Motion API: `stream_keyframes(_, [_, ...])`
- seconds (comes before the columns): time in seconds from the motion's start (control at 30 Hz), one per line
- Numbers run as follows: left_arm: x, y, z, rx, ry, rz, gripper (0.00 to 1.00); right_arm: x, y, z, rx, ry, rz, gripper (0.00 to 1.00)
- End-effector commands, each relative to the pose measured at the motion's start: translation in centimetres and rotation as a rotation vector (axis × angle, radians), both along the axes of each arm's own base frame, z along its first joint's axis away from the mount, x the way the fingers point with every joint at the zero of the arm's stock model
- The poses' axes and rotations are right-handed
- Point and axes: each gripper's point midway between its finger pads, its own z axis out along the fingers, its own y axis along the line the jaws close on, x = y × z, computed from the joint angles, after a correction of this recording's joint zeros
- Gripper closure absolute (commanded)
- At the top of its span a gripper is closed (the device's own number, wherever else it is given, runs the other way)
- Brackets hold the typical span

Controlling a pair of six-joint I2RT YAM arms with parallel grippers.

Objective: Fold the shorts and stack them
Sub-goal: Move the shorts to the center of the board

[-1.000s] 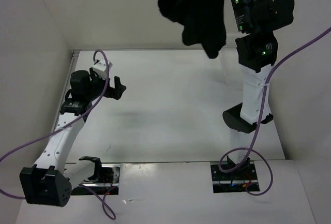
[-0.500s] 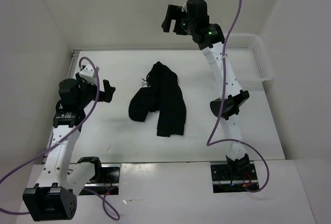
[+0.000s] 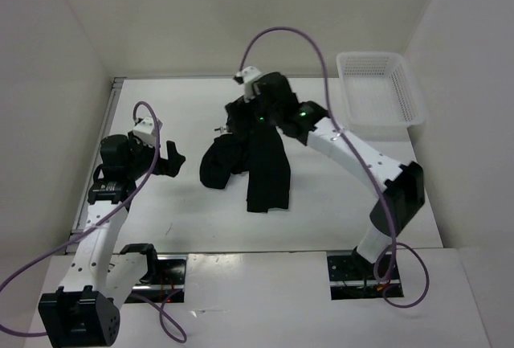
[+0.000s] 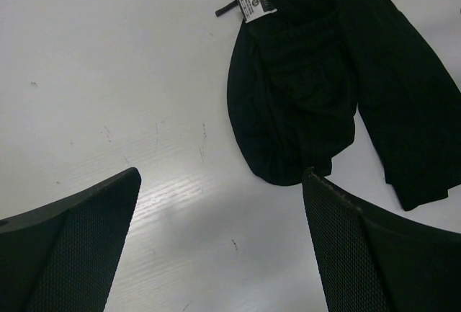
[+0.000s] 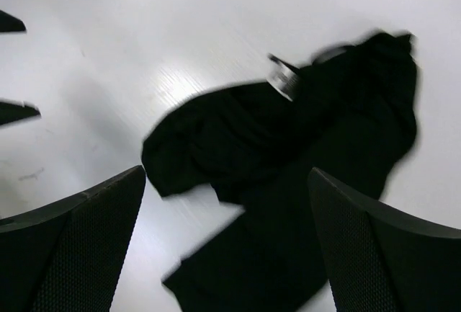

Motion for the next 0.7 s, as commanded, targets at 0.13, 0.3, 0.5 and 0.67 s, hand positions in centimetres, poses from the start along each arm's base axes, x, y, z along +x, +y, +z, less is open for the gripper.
stream_keyframes(0.13, [-1.0,0.7,0.7,0.014,-0.028,0.031,0.0,6.3,9.8,-3.4,0.087,-0.16,0.084,0.02])
stream_keyframes(0.3, [-1.2,2.5,1.4,0.024,-0.066,0.099,0.0,7.6,12.1,-8.8,0.016,-0.13,0.138,0.02])
stream_keyframes(0.5, [-1.3,3.4,2.0,0.031,-0.088,0.137,0.0,5.4,14.5,-13.3,-0.021,-0.066,0.223,0.02])
stream_keyframes(0.67, [-1.3,3.4,2.0,0.031,-0.088,0.137,0.0,5.3,13.2,-17.1,-0.09,-0.008,0.179,0.15])
